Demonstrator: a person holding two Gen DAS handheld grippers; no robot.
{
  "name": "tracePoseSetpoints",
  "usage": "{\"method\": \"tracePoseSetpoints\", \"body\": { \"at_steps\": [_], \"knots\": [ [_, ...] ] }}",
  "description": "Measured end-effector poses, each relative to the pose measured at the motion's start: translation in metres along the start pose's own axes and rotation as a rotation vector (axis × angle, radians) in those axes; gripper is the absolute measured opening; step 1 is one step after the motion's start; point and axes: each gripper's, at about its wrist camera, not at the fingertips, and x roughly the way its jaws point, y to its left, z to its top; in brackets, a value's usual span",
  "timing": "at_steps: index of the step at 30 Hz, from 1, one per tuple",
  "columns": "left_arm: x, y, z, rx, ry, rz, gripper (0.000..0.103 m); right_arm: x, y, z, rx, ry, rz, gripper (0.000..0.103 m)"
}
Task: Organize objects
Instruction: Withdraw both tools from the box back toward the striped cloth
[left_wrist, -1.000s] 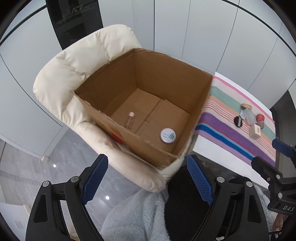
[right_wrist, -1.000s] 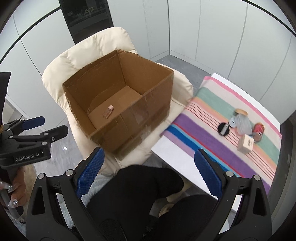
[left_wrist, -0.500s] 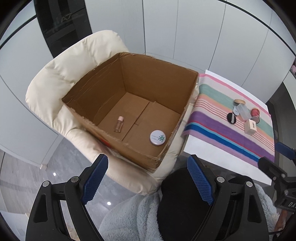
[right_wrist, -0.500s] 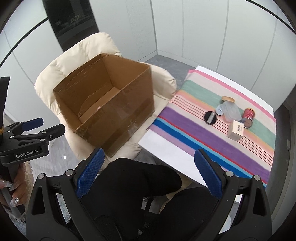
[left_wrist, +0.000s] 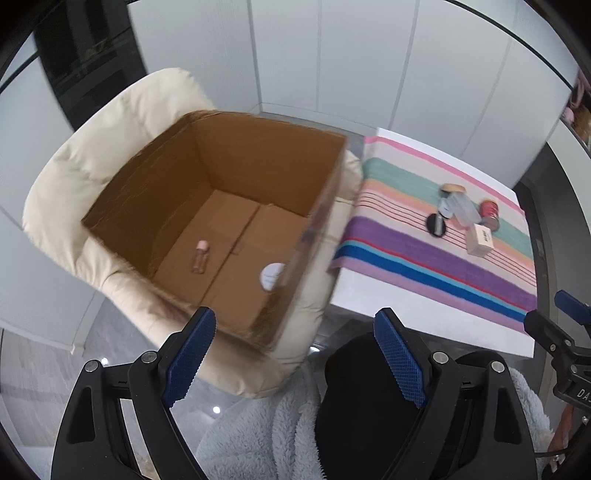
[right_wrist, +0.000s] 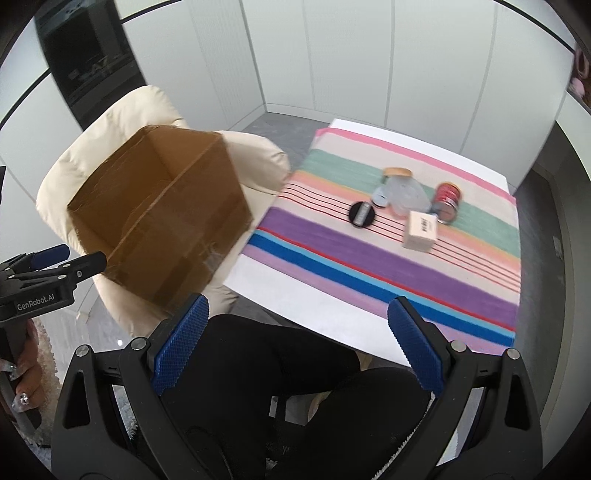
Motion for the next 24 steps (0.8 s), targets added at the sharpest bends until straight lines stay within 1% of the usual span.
{"method": "tracePoseSetpoints", "body": {
  "at_steps": [10,18,24],
  "knots": [
    [0.007,-0.068,0.007,0.131,0.006,-0.052,0.089,-0.014,-0.065,-0.021,0.127,-0.006,-0.072,0.099],
    [0.012,-0.112,0.014,0.198,0.007,-0.091,0.089,-0.023,-0.114,-0.039,0.233,-0.01,-0.132,0.099],
    [0.018,-0.142,0.016,0.252,0.004,-0.106,0.089,-0.024,-0.142,-0.051,0.288,-0.012,-0.16,0.099]
  ]
}}
